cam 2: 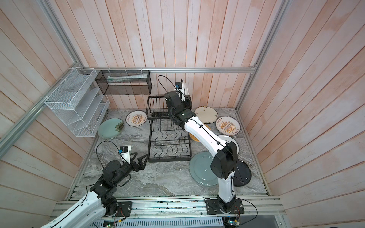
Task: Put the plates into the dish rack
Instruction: 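Lower the green-rimmed plate with the right gripper into the rack's far slots, then release the plate and withdraw the right gripper toward the wicker plate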
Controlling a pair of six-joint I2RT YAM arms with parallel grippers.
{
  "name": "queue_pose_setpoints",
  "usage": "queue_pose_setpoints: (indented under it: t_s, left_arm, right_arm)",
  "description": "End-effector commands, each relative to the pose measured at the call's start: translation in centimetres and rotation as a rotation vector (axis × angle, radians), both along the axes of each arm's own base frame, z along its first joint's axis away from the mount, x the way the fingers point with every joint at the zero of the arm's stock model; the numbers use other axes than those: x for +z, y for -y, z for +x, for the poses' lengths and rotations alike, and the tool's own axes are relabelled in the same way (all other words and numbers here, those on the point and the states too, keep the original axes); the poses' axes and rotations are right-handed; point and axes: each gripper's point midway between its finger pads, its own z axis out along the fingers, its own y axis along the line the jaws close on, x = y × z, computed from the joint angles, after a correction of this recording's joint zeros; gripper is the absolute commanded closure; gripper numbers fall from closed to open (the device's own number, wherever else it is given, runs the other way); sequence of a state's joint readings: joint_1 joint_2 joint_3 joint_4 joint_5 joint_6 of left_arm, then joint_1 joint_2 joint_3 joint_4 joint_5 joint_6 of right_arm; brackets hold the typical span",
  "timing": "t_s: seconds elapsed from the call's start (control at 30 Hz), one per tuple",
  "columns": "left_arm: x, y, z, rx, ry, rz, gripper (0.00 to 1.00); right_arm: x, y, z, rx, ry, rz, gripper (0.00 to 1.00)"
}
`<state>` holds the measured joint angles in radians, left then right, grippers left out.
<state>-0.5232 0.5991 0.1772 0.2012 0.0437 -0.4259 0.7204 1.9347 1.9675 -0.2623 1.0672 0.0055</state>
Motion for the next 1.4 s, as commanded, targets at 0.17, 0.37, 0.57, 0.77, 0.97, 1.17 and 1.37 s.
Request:
queue_pose_setpoints:
  t_s: [0.17,0.37,0.57,0.77,0.97,1.17,1.37]
  left_arm:
    - [0.9,0.3,-0.3,-0.032,0.059,0.0,0.0]
    - [1.0,0.4,-0.3,-0.034,0.068,0.0,0.0]
    - [0.8,0.6,-0.1,-0.043,0.06,0.006,0.0]
    - [0.7,0.8,-0.1,-0.052,0.054,0.007,0.0]
    - [0.6,0.9,-0.2,-0.056,0.051,0.007,0.0]
    - [0.6,0.9,-0.1,-0.058,0.05,0.007,0.0]
    - [0.5,0.9,-0.1,-0.058,0.047,0.008,0.0]
  right_arm:
    - [-0.2,0.3,-0.3,-0.044,-0.013,-0.007,1.0]
    - [-1.1,0.0,-0.6,-0.028,-0.044,0.014,1.0]
    - [-1.3,-0.2,-1.1,-0.02,-0.075,0.052,1.0]
    - [-1.5,-0.4,-1.4,-0.024,-0.101,0.079,0.94]
    - [-1.8,-0.5,-1.5,-0.022,-0.119,0.077,0.77]
    - [-1.5,-0.4,-1.7,-0.016,-0.121,0.087,0.68]
    - [-0.6,-0.3,-2.0,0.003,-0.108,0.103,0.57]
